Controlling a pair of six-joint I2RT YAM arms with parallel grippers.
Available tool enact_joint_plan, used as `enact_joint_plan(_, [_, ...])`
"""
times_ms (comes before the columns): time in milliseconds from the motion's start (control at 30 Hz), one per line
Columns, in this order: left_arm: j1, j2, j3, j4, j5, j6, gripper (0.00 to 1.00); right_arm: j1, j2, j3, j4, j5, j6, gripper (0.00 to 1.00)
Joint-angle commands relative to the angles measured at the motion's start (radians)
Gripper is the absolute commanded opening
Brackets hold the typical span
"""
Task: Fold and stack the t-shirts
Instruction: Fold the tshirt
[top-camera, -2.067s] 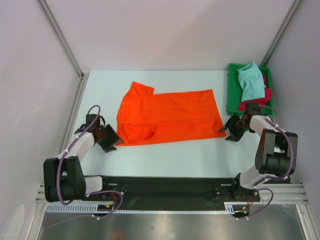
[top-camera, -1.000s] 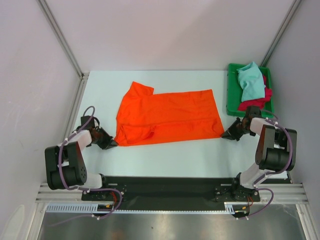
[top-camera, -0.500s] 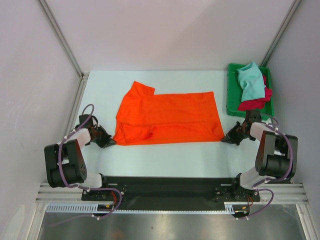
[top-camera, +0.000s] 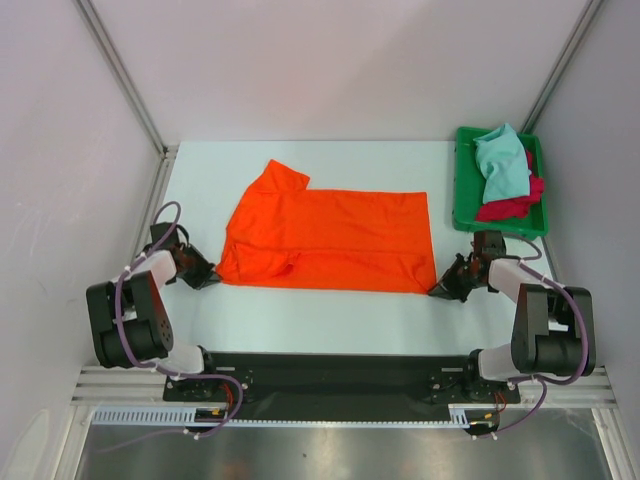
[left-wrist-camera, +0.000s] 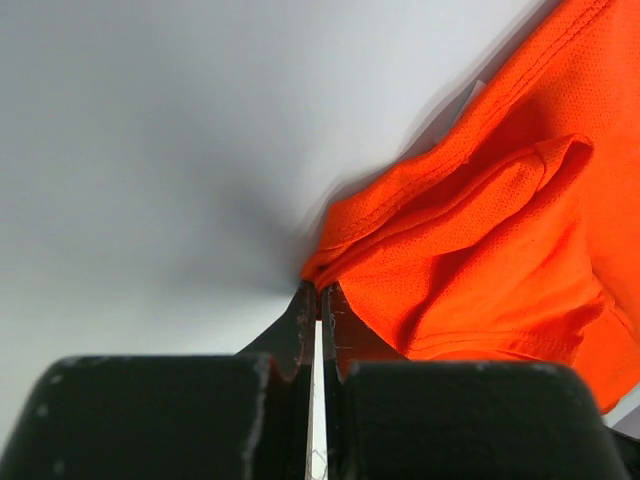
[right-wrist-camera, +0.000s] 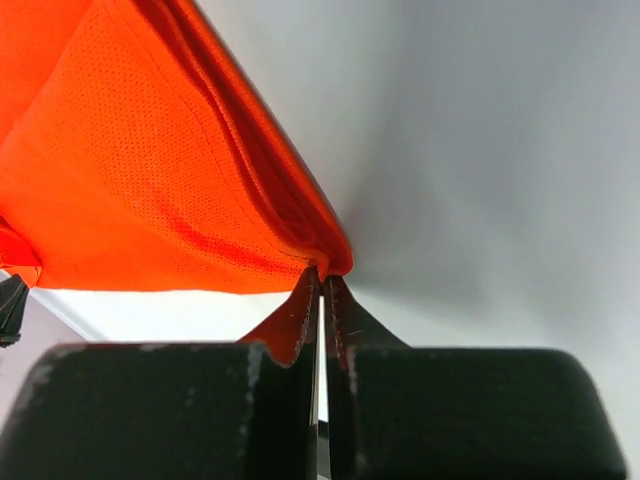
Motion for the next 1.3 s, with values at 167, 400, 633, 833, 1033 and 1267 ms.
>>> enact_joint_plan(167, [0.023,-0.111,-0.108,-0.040,-0.084,-0.026,0.00,-0.113,0.014,0.038,-0.113,0.103,-0.096,0.00])
enact_joint_plan(400, [0.049,-0.196,-0.122,-0.135,-0.132,-0.080,0.00,-0.123,-0.017,0.060,-0.175,0.134,-0.087,0.00])
enact_joint_plan(633, [0.055,-0.406,-0.111,-0.288,-0.139,-0.183,0.68,-0.116,-0.084,0.172,-0.279,0.149,-0.101,0.32])
enact_joint_plan(833, [0.043,-0.423,-0.033,-0.228,-0.064,-0.064,0.68,0.019,-0.107,0.357,-0.293,0.181,-0.152,0.51])
enact_joint_plan(1033, [-0.092,-0.284,0.178,-0.132,0.013,0.059,0.48,0.087,0.096,0.578,-0.223,0.198,-0.185,0.56])
enact_joint_plan(1267, [-0.167,0.061,0.451,0.040,0.084,0.223,0.45,0.130,0.426,0.932,-0.224,0.223,-0.233,0.47])
